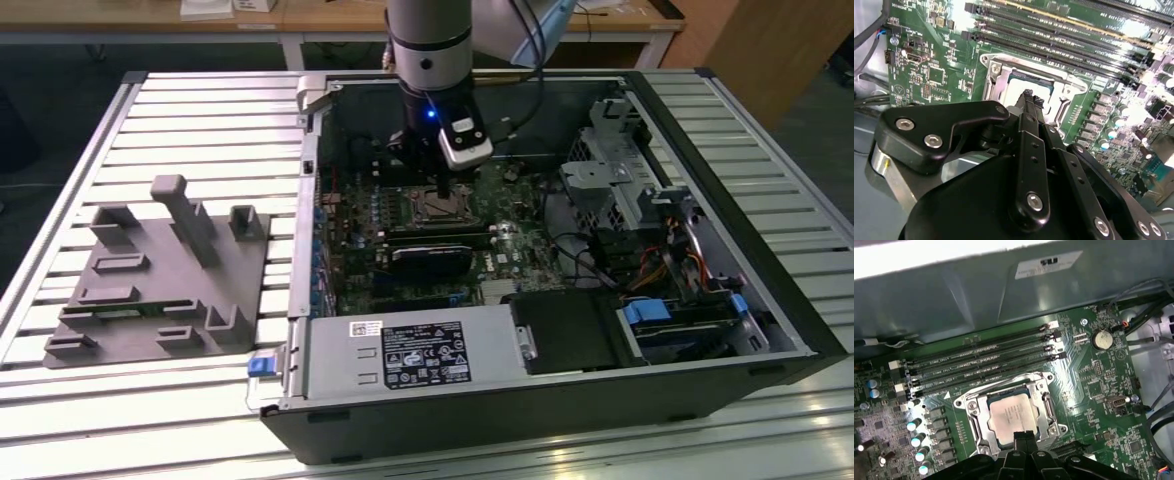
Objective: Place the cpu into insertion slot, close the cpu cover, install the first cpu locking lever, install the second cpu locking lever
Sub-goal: 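Install the second cpu locking lever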
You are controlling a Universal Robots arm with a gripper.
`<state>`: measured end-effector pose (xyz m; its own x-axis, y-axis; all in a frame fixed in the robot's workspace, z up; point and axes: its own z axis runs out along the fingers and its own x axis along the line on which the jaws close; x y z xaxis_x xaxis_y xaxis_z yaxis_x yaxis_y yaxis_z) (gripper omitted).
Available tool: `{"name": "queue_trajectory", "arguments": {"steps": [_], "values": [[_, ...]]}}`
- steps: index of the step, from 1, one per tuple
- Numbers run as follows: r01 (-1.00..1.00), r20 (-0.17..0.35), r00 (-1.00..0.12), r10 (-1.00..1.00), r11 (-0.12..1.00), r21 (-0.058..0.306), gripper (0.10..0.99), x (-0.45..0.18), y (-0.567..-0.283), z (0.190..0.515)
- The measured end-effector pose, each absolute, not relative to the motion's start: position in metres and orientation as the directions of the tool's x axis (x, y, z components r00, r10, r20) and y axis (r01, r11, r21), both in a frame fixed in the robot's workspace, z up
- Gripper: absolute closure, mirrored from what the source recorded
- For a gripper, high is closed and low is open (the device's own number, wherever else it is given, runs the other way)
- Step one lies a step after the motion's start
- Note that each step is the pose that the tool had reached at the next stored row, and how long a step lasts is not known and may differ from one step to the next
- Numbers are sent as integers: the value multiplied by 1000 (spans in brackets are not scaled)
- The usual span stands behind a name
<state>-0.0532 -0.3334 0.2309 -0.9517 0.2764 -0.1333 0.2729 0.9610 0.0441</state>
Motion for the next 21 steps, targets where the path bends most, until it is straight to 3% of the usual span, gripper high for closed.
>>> {"name": "queue_trajectory", "arguments": {"steps": [21], "values": [[273, -133, -952, 276, 961, 44, 980, -53, -348, 233]]}}
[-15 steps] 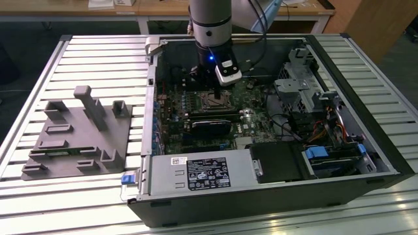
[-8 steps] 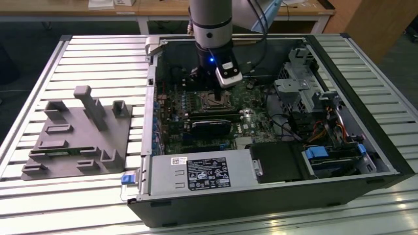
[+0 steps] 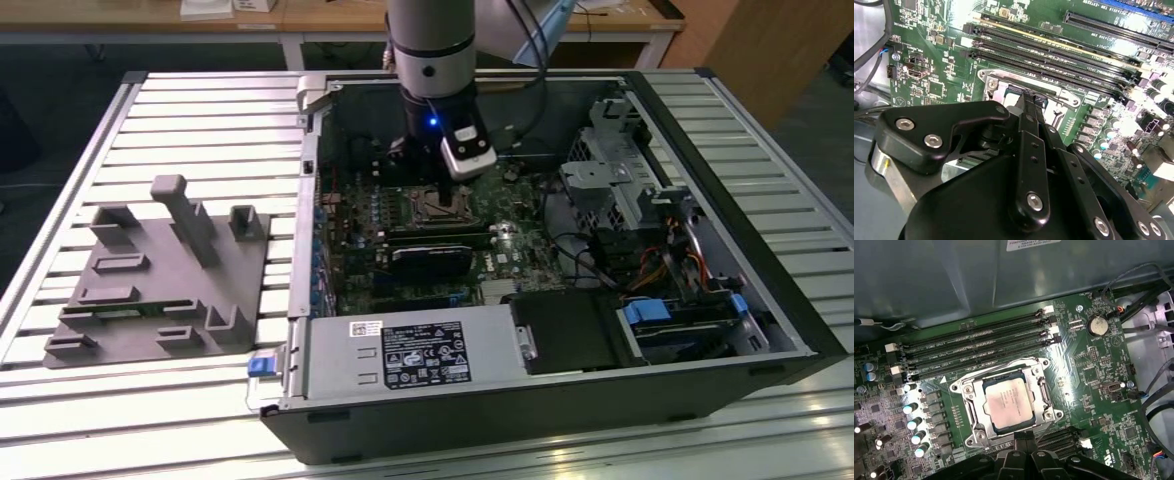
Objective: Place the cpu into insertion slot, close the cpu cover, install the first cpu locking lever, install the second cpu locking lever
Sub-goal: 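Install the second cpu locking lever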
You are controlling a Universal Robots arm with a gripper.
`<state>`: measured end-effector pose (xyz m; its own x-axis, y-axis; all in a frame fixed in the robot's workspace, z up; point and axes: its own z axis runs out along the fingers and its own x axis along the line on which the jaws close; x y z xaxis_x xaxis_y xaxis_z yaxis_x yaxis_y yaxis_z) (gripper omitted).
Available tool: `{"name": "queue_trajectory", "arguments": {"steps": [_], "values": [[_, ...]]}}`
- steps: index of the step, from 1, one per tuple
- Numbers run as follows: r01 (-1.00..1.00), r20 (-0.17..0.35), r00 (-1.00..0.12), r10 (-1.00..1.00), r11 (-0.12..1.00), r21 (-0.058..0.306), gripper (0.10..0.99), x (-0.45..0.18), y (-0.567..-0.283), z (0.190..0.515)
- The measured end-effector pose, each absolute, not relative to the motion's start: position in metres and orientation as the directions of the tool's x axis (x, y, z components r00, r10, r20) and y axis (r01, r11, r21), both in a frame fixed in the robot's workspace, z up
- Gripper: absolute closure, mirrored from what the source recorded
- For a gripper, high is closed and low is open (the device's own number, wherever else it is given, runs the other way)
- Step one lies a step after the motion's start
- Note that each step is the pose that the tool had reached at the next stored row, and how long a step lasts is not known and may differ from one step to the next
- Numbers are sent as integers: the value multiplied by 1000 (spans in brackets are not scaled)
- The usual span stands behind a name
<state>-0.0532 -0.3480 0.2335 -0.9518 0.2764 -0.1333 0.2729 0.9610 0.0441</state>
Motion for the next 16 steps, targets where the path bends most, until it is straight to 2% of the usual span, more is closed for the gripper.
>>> {"name": "queue_trajectory", "arguments": {"steps": [16], "values": [[266, -133, -954, 270, 963, 44, 980, -53, -362, 236]]}}
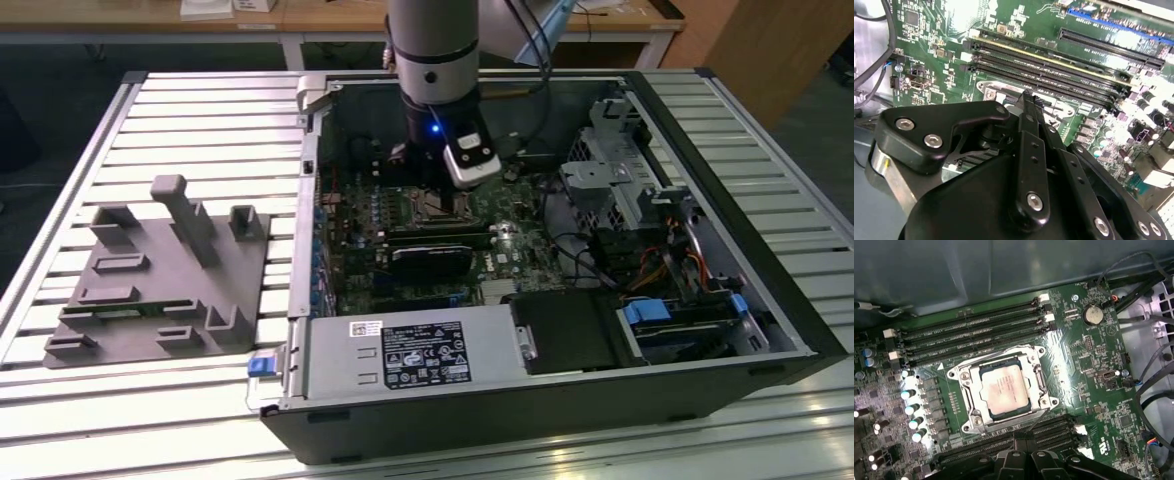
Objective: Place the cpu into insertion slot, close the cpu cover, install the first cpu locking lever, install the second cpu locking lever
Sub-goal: 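Install the second cpu locking lever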
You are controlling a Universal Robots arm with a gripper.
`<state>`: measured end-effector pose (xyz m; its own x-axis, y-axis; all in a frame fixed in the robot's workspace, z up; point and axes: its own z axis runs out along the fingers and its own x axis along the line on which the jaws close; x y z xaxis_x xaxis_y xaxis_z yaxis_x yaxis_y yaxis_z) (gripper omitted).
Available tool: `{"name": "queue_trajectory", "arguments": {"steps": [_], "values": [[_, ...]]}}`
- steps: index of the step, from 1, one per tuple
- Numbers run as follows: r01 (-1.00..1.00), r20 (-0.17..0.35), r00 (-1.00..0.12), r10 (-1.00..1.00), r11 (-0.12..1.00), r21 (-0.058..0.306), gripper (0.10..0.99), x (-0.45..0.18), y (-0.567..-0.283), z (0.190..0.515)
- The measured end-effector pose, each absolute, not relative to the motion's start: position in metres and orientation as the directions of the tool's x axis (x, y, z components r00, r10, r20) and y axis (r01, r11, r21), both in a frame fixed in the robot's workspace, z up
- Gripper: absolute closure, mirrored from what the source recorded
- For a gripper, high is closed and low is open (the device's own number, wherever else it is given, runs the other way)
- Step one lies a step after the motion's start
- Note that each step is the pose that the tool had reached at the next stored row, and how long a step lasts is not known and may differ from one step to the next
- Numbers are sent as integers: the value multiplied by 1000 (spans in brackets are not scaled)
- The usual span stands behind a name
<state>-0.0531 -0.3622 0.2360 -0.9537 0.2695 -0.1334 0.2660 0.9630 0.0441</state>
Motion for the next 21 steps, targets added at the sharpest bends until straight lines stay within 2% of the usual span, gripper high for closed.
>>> {"name": "queue_trajectory", "arguments": {"steps": [17, 21], "values": [[143, -133, -980, 148, 989, 44, 980, -58, -365, 233], [145, -92, -985, 148, 989, 38, 980, -57, -365, 232]]}}
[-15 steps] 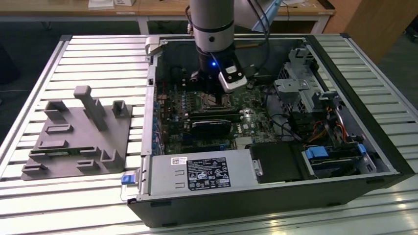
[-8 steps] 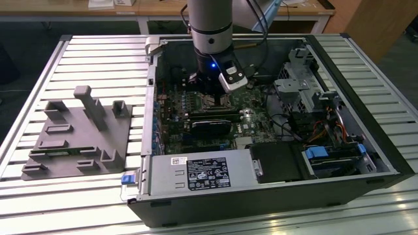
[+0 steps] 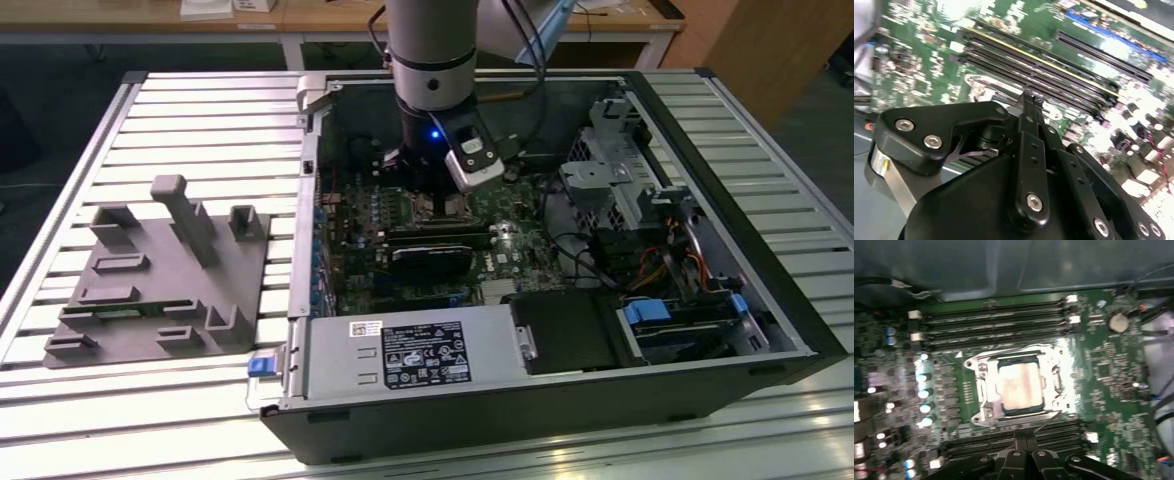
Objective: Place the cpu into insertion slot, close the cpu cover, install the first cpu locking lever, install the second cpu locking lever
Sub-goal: 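Install the second cpu locking lever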
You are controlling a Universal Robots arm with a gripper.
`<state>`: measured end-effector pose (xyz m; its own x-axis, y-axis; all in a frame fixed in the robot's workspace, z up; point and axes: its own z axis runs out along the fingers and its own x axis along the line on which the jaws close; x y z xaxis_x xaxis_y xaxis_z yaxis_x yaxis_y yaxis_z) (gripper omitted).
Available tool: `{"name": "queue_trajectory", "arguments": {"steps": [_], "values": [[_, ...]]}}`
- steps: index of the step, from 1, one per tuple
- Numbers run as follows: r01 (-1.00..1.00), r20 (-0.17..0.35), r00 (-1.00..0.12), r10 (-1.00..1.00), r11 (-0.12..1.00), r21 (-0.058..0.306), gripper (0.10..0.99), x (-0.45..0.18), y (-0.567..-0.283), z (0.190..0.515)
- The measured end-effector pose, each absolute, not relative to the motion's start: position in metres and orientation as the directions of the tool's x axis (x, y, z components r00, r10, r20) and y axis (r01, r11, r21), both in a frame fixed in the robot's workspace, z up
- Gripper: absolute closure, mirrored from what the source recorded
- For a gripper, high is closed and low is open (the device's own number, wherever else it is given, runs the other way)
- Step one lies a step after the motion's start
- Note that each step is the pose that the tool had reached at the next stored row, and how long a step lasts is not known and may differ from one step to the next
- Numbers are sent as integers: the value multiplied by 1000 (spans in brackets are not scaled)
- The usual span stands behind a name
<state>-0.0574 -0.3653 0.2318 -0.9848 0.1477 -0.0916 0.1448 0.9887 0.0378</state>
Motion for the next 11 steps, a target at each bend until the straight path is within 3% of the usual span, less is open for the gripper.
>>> {"name": "queue_trajectory", "arguments": {"steps": [6, 11], "values": [[148, 13, -989, 148, 989, 22, 980, -57, -366, 230], [148, 27, -989, 148, 989, 20, 980, -57, -366, 230]]}}
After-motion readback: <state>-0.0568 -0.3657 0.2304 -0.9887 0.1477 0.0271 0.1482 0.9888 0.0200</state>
